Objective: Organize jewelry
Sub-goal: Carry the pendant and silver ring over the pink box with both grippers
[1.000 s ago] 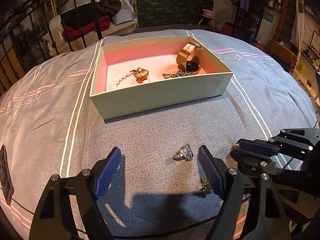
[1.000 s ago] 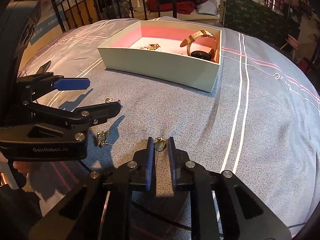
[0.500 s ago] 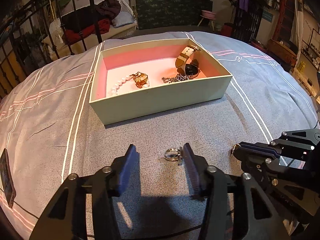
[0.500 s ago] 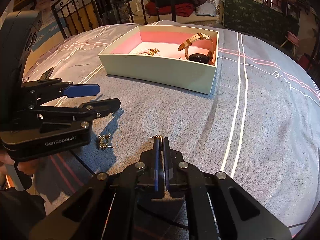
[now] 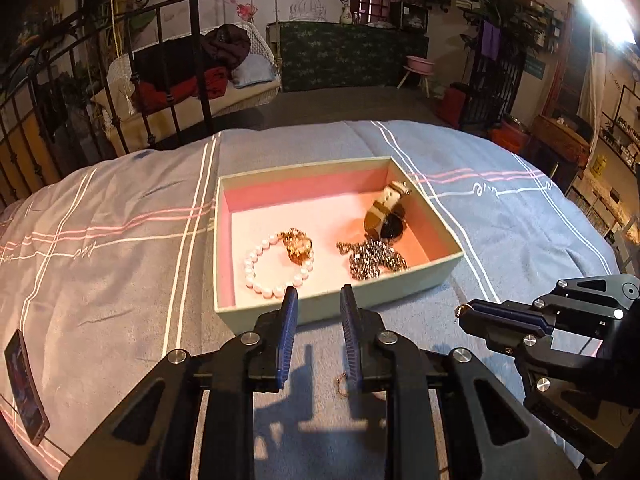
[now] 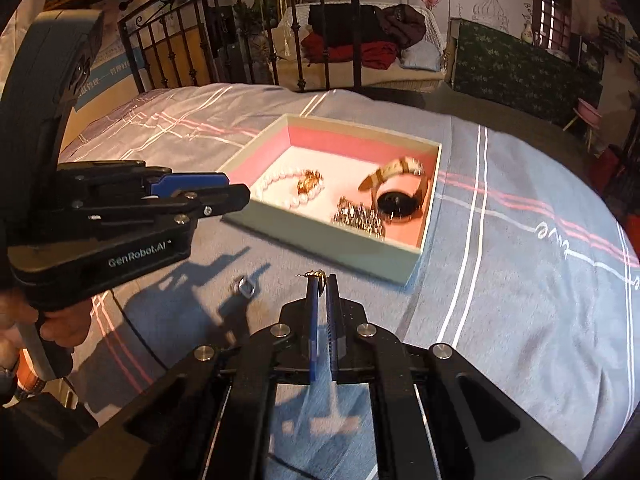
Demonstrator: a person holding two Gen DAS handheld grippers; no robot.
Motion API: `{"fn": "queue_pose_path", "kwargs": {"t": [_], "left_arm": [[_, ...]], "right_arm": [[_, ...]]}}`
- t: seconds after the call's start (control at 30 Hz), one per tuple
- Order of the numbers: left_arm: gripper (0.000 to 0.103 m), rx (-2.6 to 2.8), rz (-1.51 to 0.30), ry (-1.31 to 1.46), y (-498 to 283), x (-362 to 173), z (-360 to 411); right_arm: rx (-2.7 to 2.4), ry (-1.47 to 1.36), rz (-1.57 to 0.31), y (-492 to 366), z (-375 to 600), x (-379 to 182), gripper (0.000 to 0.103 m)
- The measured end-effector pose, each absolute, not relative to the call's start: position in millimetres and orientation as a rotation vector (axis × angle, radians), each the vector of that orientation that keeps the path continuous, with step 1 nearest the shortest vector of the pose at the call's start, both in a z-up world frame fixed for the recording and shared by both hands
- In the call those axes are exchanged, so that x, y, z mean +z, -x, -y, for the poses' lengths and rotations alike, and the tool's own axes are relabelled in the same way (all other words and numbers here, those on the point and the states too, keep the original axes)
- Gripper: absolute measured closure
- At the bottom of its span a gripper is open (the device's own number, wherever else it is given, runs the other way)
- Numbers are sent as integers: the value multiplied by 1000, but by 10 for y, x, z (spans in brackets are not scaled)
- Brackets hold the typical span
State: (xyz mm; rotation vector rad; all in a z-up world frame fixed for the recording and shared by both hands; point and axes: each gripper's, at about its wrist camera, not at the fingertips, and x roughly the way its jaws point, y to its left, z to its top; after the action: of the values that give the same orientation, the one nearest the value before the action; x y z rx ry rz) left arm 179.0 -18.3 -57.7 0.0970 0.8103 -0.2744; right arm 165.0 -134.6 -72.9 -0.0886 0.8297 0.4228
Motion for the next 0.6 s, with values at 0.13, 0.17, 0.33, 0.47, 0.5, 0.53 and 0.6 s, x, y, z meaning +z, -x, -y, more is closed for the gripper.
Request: {"fn": "queue_pose_path", "kwargs": {"t": [0.13,0.17,0.33,0.47,0.5,0.53,0.6], "left_arm": [[81,-272,-819,-45,-2205,-391,184],[81,-265,-833,-25,-2328,-366,184],[81,-232,-909,15,-2743,-429,223],[81,-228,-920,23,-2750,-508,212],[81,-226,-922,20,-2749,-526,211],[81,-224,-926,19,-2750,-538,211],[81,-217,-931,21,-2756,-559,206]], "right_arm": [[377,121,-796,-2076,1303,-474,98],[366,123,-798,-2185,1294,-443,98],[322,125,-845,-2600,1296,-501,98],[321,119,-854,-2642,1306,-580,98],[323,122,-856,-2632,1301,-585,98],[321,126,-856,-2626,1300,-592,98],[327,125,-858,-2623,1297,-597,98]]}}
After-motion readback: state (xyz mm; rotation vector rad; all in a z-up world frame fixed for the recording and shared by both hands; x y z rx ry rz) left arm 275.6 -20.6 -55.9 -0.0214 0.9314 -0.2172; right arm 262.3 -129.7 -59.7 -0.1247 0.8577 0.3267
